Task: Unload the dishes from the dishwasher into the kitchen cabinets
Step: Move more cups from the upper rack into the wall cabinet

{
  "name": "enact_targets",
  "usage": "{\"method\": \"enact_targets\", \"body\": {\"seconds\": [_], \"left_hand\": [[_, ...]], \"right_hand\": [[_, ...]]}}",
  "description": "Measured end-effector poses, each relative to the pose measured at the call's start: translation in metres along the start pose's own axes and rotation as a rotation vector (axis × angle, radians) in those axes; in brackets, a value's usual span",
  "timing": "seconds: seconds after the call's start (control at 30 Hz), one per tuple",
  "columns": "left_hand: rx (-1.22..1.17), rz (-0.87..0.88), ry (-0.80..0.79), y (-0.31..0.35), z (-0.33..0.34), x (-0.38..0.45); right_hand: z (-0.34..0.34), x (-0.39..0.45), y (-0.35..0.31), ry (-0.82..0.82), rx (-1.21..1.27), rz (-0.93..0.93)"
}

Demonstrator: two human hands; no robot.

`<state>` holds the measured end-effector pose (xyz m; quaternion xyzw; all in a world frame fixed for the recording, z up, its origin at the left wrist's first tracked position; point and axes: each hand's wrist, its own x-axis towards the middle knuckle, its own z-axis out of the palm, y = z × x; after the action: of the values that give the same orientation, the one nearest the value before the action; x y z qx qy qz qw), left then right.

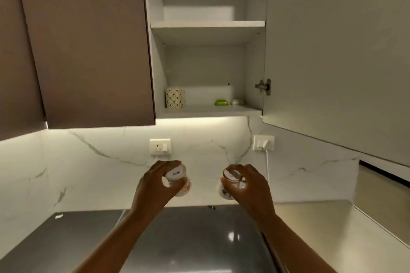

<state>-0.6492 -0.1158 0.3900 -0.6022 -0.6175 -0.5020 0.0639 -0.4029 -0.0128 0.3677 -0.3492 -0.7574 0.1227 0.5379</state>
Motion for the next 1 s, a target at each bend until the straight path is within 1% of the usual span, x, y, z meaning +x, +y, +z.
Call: {"method": "enact_targets", "body": {"seconds": [0.1,0.17,0.23,0.37,0.47,0.57,0.67,0.87,0.93,1.0], "left_hand": [[-0.006,0.060,0.047,0.003,-0.003,0.066],[0.004,0.111,0.109,0.008,-0.006,0.121],[0.025,0.135,0.131,0.016,-0.008,0.172],[0.097,0.154,0.145,0.027,-0.003,0.250],[0.103,0.138,0.147,0.027,0.012,0.289],[0.141,0.113,0.123,0.020,0.028,0.322],[0.230,0.069,0.069,0.013,0.044,0.354],[0.378,0.000,-0.108,-0.008,0.071,0.415],[0.389,-0.005,-0.130,-0.012,0.080,0.429],[0.403,0.000,-0.133,-0.015,0.088,0.442]], "right_hand": [[0.015,0.057,0.007,0.060,0.142,-0.050],[0.022,0.104,0.006,0.098,0.200,-0.085],[0.024,0.150,0.004,0.127,0.238,-0.113],[0.028,0.236,-0.005,0.138,0.276,-0.168],[0.036,0.288,-0.004,0.147,0.256,-0.185],[0.048,0.326,0.000,0.133,0.219,-0.189],[0.066,0.357,0.013,0.050,0.147,-0.142],[0.093,0.415,0.034,-0.099,-0.198,-0.020],[0.100,0.429,0.036,-0.150,-0.296,0.015],[0.107,0.442,0.037,-0.158,-0.360,0.019]]}}
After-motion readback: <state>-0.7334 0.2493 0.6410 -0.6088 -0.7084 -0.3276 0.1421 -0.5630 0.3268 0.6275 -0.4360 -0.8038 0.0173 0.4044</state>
